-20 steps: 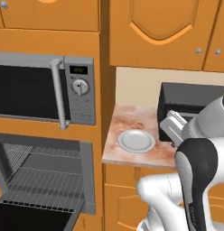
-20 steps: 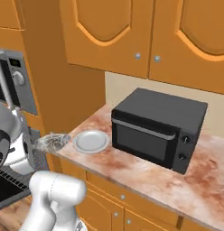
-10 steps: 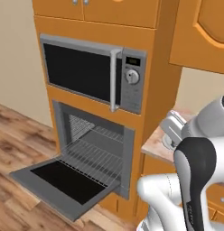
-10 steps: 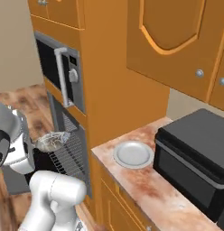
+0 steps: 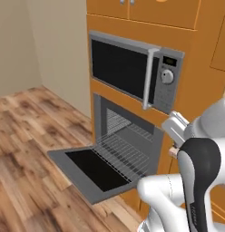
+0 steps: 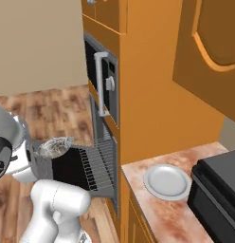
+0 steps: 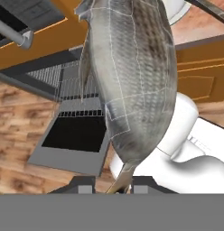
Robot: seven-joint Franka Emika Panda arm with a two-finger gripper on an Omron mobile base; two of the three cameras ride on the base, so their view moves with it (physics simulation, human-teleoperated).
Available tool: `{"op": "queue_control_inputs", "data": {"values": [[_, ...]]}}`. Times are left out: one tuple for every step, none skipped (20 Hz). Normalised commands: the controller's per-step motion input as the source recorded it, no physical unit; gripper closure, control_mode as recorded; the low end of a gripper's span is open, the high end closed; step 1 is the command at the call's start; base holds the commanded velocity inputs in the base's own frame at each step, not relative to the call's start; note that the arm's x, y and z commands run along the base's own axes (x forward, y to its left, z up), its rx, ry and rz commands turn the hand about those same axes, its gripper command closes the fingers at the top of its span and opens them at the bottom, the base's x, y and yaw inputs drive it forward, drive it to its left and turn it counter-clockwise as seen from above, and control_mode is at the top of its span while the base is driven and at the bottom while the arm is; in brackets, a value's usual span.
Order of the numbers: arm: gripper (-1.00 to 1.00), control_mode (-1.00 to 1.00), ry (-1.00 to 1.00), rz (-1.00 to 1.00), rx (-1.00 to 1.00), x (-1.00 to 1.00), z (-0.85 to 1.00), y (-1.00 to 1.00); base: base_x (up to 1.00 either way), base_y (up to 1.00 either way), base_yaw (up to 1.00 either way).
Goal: Place the fish on the bottom rack of the oven, and slide the tray back inside. Close the oven door.
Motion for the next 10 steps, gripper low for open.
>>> {"op": "queue_control_inputs", "data": {"values": [[1.0,1.0,0.0,0.0,0.0,0.0,0.0,0.0,0.43,0.0,0.33],[1.0,1.0,0.0,0.0,0.0,0.0,0.0,0.0,0.45,0.0,0.3],[1.0,1.0,0.0,0.0,0.0,0.0,0.0,0.0,0.49,0.0,0.28],[1.0,1.0,0.0,0.0,0.0,0.0,0.0,0.0,0.52,0.0,0.26],[1.0,1.0,0.0,0.0,0.0,0.0,0.0,0.0,0.56,0.0,0.23],[1.0,1.0,0.0,0.0,0.0,0.0,0.0,0.0,0.59,0.0,0.21],[1.0,1.0,0.0,0.0,0.0,0.0,0.0,0.0,0.59,0.0,0.19],[1.0,1.0,0.0,0.0,0.0,0.0,0.0,0.0,0.55,0.0,0.17],[1.0,1.0,0.0,0.0,0.0,0.0,0.0,0.0,0.5,0.0,0.16],[1.0,1.0,0.0,0.0,0.0,0.0,0.0,0.0,0.49,0.0,0.16]]}}
